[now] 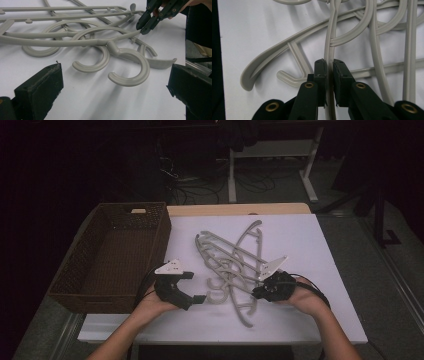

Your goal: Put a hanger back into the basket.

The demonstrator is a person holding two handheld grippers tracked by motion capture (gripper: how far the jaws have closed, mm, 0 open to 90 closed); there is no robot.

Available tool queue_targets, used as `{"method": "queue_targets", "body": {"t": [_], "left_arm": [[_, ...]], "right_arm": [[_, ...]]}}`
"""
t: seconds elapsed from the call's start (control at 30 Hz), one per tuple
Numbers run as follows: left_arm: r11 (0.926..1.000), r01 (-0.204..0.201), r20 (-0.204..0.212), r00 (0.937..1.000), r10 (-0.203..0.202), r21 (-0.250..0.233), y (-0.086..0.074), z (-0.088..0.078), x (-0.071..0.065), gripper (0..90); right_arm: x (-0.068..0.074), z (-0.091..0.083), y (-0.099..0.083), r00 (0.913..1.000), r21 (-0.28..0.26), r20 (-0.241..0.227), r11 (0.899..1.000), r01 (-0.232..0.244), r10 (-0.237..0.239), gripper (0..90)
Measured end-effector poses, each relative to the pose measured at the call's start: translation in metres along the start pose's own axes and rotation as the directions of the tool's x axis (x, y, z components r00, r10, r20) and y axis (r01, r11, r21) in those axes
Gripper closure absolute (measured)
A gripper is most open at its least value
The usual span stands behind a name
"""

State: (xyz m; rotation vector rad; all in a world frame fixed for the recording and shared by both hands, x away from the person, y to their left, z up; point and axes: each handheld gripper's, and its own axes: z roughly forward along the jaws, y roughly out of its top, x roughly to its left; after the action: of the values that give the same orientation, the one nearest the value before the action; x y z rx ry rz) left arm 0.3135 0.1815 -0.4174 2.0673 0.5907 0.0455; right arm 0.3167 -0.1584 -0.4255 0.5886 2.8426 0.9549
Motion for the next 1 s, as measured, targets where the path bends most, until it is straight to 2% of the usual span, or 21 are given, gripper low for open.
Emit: {"method": "queue_targets", "body": {"t": [0.07, 0.17, 0.27, 0.37, 0.47, 0.53, 0.6, 0.67, 0.77, 0.83, 0.93, 1.0], "left_arm": [[1.0, -0.005, -0.002, 1.0, 0.005, 0.003, 0.001, 0.001, 0.001, 0.0], [0.9999, -0.01, -0.008, 0.9999, 0.01, 0.004, 0.004, 0.001, 0.001, 0.0], [0.9999, -0.012, -0.023, 0.9997, 0.012, 0.001, 0.011, 0.003, 0.005, 0.0], [0.9999, -0.01, -0.035, 0.9993, 0.01, -0.007, 0.021, 0.006, 0.008, 0.8], [0.9999, -0.007, -0.032, 0.9995, 0.006, -0.015, 0.032, 0.01, 0.01, 6.5], [0.9998, -0.014, -0.03, 0.9995, 0.014, -0.01, 0.036, 0.012, 0.011, 14.2], [0.9989, -0.042, -0.055, 0.9976, 0.043, 0.021, 0.047, 0.022, 0.019, 16.3], [0.9981, -0.052, -0.065, 0.9964, 0.054, 0.033, 0.053, 0.029, 0.027, 26.8], [0.997, -0.044, -0.096, 0.9941, 0.05, 0.063, 0.061, 0.039, 0.043, 43.5], [0.9945, -0.048, -0.143, 0.9878, 0.061, 0.093, 0.065, 0.047, 0.054, 55.2], [0.9918, -0.031, -0.169, 0.9842, 0.052, 0.124, 0.069, 0.059, 0.07, 70.1], [0.9894, -0.045, -0.208, 0.9753, 0.074, 0.138, 0.074, 0.067, 0.076, 76.3]], "right_arm": [[-0.001, -0.002, -0.002, 0.9999, -0.018, -0.001, 1.0, -0.01, 0.01, 79.6], [-0.003, -0.007, -0.004, 0.9986, -0.063, -0.016, 0.997, -0.052, 0.051, 67.5], [-0.004, -0.015, -0.007, 0.9947, -0.102, -0.014, 0.989, -0.102, 0.102, 60.7], [-0.004, -0.024, -0.012, 0.9886, -0.144, -0.008, 0.978, -0.15, 0.15, 61.7], [0.001, -0.032, -0.02, 0.9835, -0.175, -0.01, 0.968, -0.18, 0.181, 65.6], [0.006, -0.034, -0.025, 0.9821, -0.18, -0.008, 0.966, -0.187, 0.188, 67.0], [0.011, -0.036, -0.028, 0.9818, -0.183, -0.004, 0.965, -0.187, 0.19, 67.0], [0.016, -0.037, -0.032, 0.9798, -0.182, 0.002, 0.963, -0.196, 0.2, 70.0], [0.02, -0.04, -0.038, 0.9766, -0.181, -0.001, 0.96, -0.212, 0.215, 79.8], [0.022, -0.039, -0.043, 0.9744, -0.168, -0.01, 0.96, -0.223, 0.225, 85.4], [0.024, -0.035, -0.048, 0.9752, -0.141, -0.009, 0.965, -0.22, 0.221, 88.6], [0.026, -0.031, -0.05, 0.9757, -0.124, -0.016, 0.968, -0.219, 0.218, 88.7]]}}
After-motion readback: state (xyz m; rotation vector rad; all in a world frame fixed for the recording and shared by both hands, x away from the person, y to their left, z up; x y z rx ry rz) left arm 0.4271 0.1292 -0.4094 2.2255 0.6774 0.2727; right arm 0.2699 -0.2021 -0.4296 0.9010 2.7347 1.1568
